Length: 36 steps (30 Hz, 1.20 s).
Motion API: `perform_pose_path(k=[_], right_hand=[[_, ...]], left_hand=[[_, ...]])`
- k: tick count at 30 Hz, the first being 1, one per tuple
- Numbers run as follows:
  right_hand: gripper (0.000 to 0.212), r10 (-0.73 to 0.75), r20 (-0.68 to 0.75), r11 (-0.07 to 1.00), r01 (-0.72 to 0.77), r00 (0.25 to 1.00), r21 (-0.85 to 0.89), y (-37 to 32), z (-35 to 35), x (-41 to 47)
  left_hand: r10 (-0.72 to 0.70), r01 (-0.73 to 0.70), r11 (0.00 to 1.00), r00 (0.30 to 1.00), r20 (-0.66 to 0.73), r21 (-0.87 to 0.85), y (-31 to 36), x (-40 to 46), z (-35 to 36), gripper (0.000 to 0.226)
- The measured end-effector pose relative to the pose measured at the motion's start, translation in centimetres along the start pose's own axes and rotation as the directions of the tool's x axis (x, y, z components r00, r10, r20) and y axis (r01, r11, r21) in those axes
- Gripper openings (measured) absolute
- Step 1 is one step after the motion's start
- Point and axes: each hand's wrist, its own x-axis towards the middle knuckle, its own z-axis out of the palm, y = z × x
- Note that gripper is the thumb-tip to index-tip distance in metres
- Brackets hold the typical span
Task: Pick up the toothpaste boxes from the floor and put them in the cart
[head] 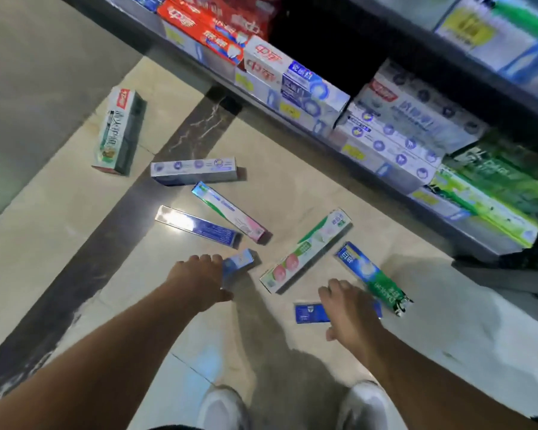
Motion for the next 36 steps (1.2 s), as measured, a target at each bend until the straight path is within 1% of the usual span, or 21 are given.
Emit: perform_pose_path(k=[2,3,5,7,9,11,13,14,16,18,23,25,27,28,30,31,33,34,35,36], right_hand=[[0.053,0.001,0.035,0.998,0.001,0.999,-0.056,-0.1,1.5,1.6],[0.046,-0.001,0.041,0.997,0.005,0.999,-0.079,-0.3,1.9,2.1],[0.041,0.006,0.02,0.996,-0.004,1.0,-0.086,-0.4,2.7,2.4],[0.038,0.014,-0.02,0.998,-0.015,1.0,-0.057,-0.4,2.9,2.3],[0.035,0.041,-0.038,0.999,-0.041,0.998,0.009,-0.5,2.1,1.0],[0.033,0.08,-0.059,0.99,-0.072,0.995,0.119,-0.6,0.2,-1.5],[0.03,0.133,-0.104,0.962,-0.103,0.986,0.255,-0.2,-2.6,-4.5],[0.032,0.16,-0.129,0.934,-0.108,0.979,0.34,0.1,-4.4,-6.3],[0.039,0.229,-0.116,0.847,-0.139,0.966,0.513,0.8,-8.9,-10.2],[0.044,0.272,-0.071,0.754,-0.167,0.96,0.635,1.5,-14.4,-14.8],[0.037,0.354,-0.145,0.613,-0.112,0.924,0.782,3.4,-27.3,-28.2],[0.033,0.379,-0.134,0.553,-0.108,0.916,0.826,3.7,-30.8,-32.1],[0.029,0.41,-0.111,0.465,-0.103,0.905,0.879,4.3,-35.2,-37.4],[0.028,0.418,-0.097,0.4,-0.087,0.903,0.912,4.4,-37.0,-39.9],[0.027,0.429,-0.07,0.247,-0.042,0.901,0.968,5.0,-39.7,-44.4],[0.031,0.447,-0.066,0.19,-0.022,0.892,0.982,5.2,-40.7,-46.7],[0.054,0.472,-0.063,0.1,0.018,0.879,0.995,6.1,-41.5,-50.5],[0.062,0.487,-0.062,0.066,0.033,0.871,0.997,6.5,-41.6,-52.2],[0.061,0.505,-0.068,0.034,0.059,0.861,0.998,6.7,-42.2,-54.2],[0.053,0.52,-0.061,0.002,0.07,0.852,0.998,7.0,-42.4,-56.1]], left_hand=[[0.006,-0.006,1.0,1.0,0.0,0.017,0.1,2.2,1.1,0.071],[0.006,-0.006,1.0,1.0,-0.006,0.024,0.2,2.9,1.4,0.063],[0.0,0.002,0.998,0.999,-0.034,0.056,0.6,3.8,1.7,0.046],[-0.025,0.025,0.999,0.999,-0.03,0.028,0.6,3.7,1.5,0.039],[-0.04,0.039,0.998,0.999,-0.018,-0.045,0.2,2.3,0.8,0.036],[-0.055,0.05,0.993,0.998,-0.042,-0.104,-0.1,-0.4,-0.9,0.028],[-0.068,0.057,0.987,0.995,-0.076,-0.148,-0.5,-4.1,-3.6,0.026],[-0.076,0.061,0.984,0.993,-0.085,-0.166,-0.5,-6.3,-5.5,0.03],[-0.084,0.063,0.977,0.992,-0.097,-0.202,-0.7,-11.0,-9.5,0.038],[-0.084,0.053,0.965,0.99,-0.114,-0.257,-0.8,-16.1,-13.9,0.039],[-0.04,-0.03,0.945,0.978,-0.207,-0.326,-0.8,-31.1,-27.1,0.033],[-0.037,-0.046,0.938,0.972,-0.233,-0.344,-0.9,-35.4,-30.7,0.03],[-0.009,-0.077,0.934,0.971,-0.237,-0.349,-1.1,-41.2,-35.2,0.028],[0.014,-0.1,0.932,0.97,-0.242,-0.348,-1.2,-43.8,-37.1,0.029],[0.059,-0.14,0.937,0.967,-0.248,-0.321,-1.0,-48.7,-40.7,0.035],[0.09,-0.166,0.942,0.962,-0.258,-0.291,-0.7,-51.0,-42.1,0.039],[0.15,-0.218,0.945,0.951,-0.271,-0.243,0.2,-54.8,-44.7,0.042],[0.172,-0.243,0.941,0.944,-0.282,-0.238,0.8,-56.4,-45.7,0.04],[0.191,-0.269,0.932,0.935,-0.3,-0.245,1.5,-57.8,-46.7,0.039],[0.211,-0.296,0.922,0.925,-0.315,-0.252,2.3,-58.9,-47.4,0.039]])
